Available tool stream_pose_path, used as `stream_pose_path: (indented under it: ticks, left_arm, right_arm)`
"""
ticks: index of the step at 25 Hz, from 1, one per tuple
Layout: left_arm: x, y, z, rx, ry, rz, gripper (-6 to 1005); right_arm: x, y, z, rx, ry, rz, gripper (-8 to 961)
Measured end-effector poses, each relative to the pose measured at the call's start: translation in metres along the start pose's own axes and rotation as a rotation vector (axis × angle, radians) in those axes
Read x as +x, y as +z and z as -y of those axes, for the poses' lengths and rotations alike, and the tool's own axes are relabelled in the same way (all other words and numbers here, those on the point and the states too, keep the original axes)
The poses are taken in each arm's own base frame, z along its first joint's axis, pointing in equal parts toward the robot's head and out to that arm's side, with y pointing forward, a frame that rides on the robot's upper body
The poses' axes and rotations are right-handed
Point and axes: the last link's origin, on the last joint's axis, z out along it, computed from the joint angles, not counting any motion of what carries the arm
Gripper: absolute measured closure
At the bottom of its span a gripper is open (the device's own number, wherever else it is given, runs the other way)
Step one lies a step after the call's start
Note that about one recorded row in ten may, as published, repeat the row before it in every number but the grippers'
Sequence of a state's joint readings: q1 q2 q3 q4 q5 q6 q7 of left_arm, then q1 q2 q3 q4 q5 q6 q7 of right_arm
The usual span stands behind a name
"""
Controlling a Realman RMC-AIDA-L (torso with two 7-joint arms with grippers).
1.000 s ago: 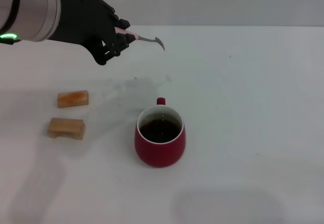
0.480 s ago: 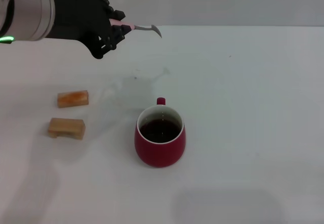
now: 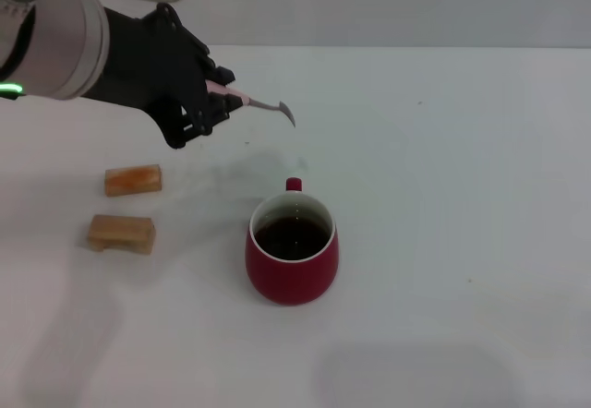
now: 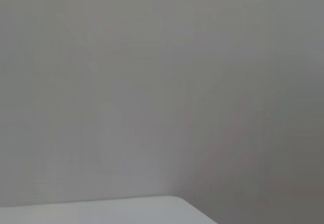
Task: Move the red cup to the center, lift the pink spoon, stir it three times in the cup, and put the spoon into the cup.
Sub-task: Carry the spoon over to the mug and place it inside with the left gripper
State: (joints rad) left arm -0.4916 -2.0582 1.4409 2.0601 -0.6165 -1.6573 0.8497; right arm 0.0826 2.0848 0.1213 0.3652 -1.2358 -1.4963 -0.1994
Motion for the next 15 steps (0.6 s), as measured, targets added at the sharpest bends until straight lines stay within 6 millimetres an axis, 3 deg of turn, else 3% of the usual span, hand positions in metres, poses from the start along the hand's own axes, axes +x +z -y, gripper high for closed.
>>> stream_pose_path:
  ticks: [15]
  left_arm:
    - [0.013,-0.005,-0.010,-0.109,0.060,0.073,827]
  right_arm:
    - [0.000,0.001,0.013,0.069,-0.006,0.005,953]
